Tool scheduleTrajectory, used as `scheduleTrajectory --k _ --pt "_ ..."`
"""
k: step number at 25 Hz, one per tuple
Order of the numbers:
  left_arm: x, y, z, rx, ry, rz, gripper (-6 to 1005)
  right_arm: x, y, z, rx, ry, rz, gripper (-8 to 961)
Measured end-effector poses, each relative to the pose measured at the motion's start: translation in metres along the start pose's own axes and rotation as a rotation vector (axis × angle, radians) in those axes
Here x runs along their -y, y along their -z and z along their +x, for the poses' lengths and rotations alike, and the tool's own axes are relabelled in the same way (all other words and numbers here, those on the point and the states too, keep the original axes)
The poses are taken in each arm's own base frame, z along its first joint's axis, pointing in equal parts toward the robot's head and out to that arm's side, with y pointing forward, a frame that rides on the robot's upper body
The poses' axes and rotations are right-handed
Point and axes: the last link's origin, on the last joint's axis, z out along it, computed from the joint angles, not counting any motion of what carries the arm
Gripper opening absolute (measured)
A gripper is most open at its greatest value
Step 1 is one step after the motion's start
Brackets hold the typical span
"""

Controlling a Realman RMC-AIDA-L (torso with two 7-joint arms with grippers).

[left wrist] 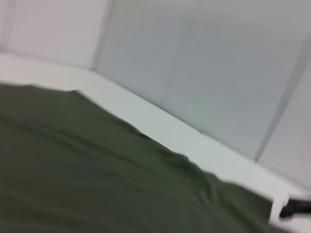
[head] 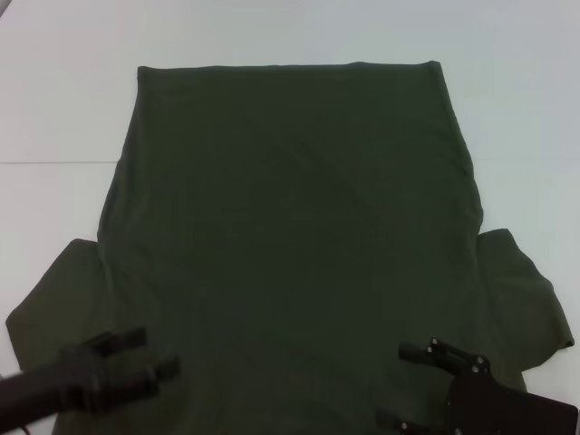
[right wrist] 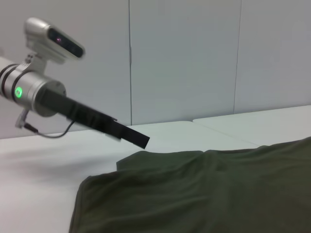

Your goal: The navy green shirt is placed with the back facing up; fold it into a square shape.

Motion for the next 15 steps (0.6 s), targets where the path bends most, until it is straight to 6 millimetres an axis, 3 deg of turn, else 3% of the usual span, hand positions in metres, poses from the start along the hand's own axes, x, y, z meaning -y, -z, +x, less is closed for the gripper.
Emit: scheduleTrajectory --k 6,12,15 --pt "0.024 0.028 0.034 0.043 0.393 0.044 932 0.0 0.0 -0.003 0.014 -0.021 -0.011 896" --pt "0.051 0.057 0.073 0.108 0.584 0.257 933 -0.001 -0.001 -0.004 0.019 -0.021 -0.018 896" --pt "0.06 0.062 0.085 0.191 0.66 0.332 933 -0.001 -0.003 -0.005 0.019 -0.021 -0.022 897"
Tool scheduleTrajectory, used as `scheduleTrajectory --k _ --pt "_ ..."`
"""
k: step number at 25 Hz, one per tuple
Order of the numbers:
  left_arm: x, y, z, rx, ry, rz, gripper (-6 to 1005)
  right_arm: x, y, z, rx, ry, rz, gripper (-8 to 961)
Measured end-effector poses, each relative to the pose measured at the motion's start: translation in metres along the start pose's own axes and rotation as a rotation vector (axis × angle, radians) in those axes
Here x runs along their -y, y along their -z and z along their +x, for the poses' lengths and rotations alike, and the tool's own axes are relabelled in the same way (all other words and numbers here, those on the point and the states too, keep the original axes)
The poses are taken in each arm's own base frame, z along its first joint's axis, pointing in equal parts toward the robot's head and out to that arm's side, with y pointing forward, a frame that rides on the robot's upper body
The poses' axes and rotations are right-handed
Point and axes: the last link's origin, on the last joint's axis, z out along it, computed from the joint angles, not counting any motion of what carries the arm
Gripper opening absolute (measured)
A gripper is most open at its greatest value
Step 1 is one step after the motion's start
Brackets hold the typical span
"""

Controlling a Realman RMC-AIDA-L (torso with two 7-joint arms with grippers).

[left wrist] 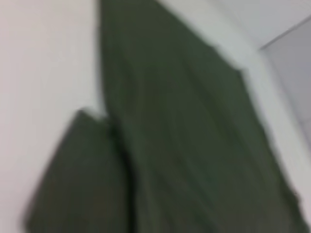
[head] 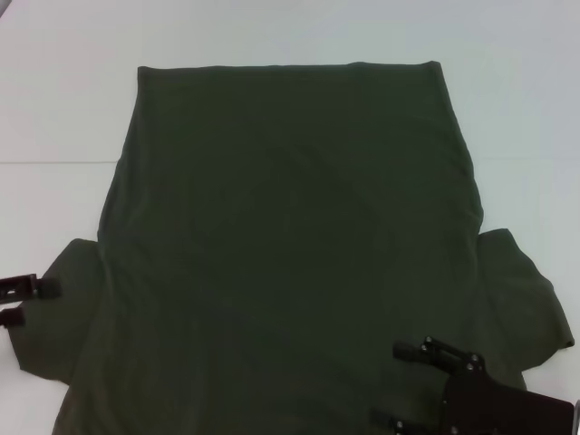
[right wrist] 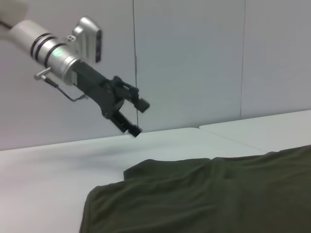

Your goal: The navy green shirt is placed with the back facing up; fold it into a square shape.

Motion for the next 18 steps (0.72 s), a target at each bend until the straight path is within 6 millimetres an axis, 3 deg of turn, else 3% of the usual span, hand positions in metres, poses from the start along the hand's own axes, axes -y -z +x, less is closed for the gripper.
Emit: scheduleTrajectory --k 8,18 --pt "0.004 -0.013 0.024 0.152 0.031 0.245 933 0.001 -0.002 -0.001 -0.003 -0.006 -0.003 897" --pt "0.009 -0.027 0.03 0.17 0.05 0.346 932 0.001 -0.006 -0.002 -0.001 -0.008 -0.013 897"
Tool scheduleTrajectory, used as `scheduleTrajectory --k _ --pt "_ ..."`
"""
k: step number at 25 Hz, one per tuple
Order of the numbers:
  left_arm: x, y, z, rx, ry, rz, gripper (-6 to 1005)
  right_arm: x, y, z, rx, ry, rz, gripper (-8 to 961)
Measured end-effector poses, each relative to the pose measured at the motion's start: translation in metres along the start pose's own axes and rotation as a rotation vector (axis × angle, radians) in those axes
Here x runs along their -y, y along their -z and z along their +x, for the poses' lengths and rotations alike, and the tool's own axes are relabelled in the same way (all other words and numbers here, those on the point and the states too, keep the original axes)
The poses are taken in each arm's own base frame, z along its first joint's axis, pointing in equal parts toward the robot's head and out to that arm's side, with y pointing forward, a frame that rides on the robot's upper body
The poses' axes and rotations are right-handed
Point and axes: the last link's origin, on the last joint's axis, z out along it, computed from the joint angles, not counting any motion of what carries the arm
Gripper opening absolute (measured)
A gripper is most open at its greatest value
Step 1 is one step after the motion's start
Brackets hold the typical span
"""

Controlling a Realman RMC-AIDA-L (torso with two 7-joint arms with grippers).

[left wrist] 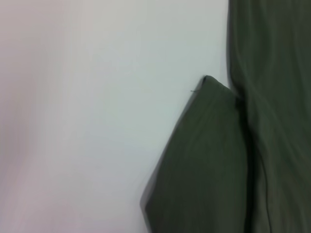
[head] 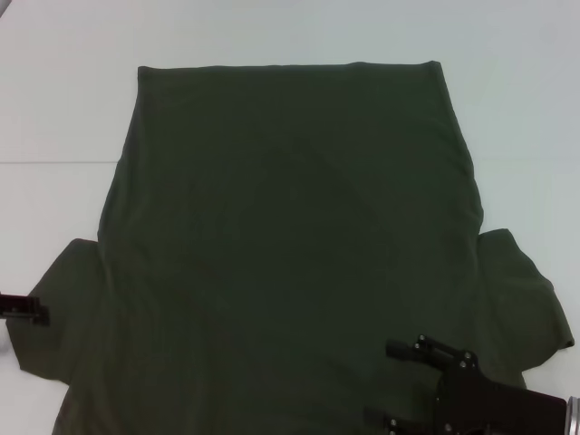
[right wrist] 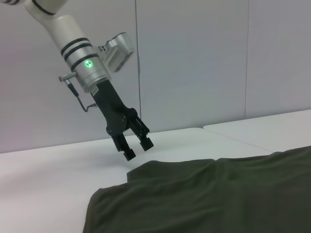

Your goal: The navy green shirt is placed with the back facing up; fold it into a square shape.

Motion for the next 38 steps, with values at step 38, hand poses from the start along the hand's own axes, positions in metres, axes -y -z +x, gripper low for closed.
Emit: scheduleTrajectory --k 38 --pt "-0.001 -0.019 -0.002 0.007 0.03 -0.018 933 -0.003 -0.001 0.001 0.0 -0.008 -0.01 896"
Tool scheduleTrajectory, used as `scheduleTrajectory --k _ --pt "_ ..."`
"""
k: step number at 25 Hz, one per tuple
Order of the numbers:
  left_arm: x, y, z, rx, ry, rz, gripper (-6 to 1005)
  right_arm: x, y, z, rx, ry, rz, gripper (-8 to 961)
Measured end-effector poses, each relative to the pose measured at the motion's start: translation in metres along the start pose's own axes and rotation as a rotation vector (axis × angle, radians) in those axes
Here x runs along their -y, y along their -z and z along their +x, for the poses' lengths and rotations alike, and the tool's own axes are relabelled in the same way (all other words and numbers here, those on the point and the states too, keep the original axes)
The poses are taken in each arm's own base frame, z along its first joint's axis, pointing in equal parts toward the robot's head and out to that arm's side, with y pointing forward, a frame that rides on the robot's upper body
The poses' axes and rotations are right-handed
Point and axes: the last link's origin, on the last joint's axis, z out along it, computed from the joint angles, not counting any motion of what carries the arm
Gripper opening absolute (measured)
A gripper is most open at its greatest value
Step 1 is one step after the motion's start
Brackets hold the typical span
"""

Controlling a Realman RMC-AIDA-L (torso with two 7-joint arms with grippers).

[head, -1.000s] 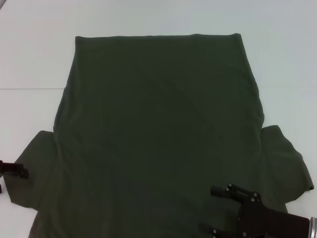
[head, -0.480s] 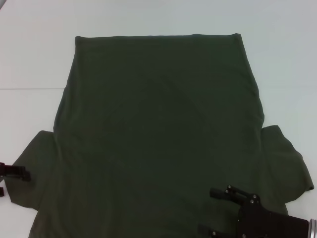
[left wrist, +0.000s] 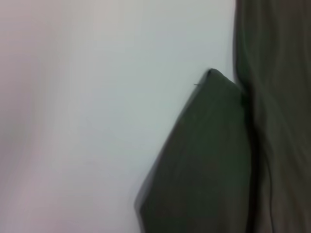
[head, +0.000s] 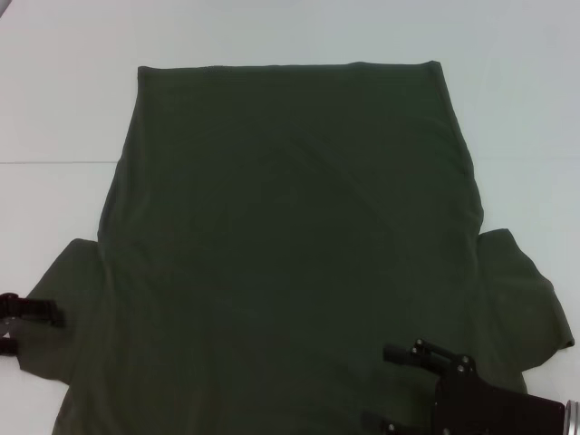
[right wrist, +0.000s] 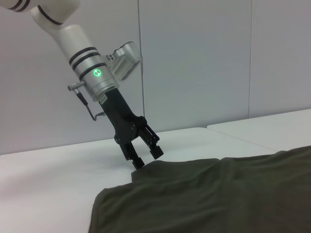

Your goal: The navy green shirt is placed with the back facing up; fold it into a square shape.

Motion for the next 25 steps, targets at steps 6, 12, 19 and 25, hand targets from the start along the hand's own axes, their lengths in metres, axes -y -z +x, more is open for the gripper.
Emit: scheduleTrajectory --k 6,12,19,25 --pt "-0.0025 -0.0014 0.0017 0.004 -0.006 -0.002 932 -0.0001 0.0 -0.0001 0.001 -0.001 -0.001 896" --pt "0.0017 0.0038 0.0051 -0.004 0.0 0.015 933 -0.0001 0.0 -0.0002 0.001 -0.001 -0.001 896" --pt "0.0013 0.0039 0.006 0.002 0.002 0.022 932 0.0 -0.0002 -0.0003 0.001 0.0 -0.001 896" --pt "-0.0008 -0.0002 0.0036 0.023 0.004 0.017 932 0.0 -0.0004 -0.0007 0.003 0.001 -0.003 896"
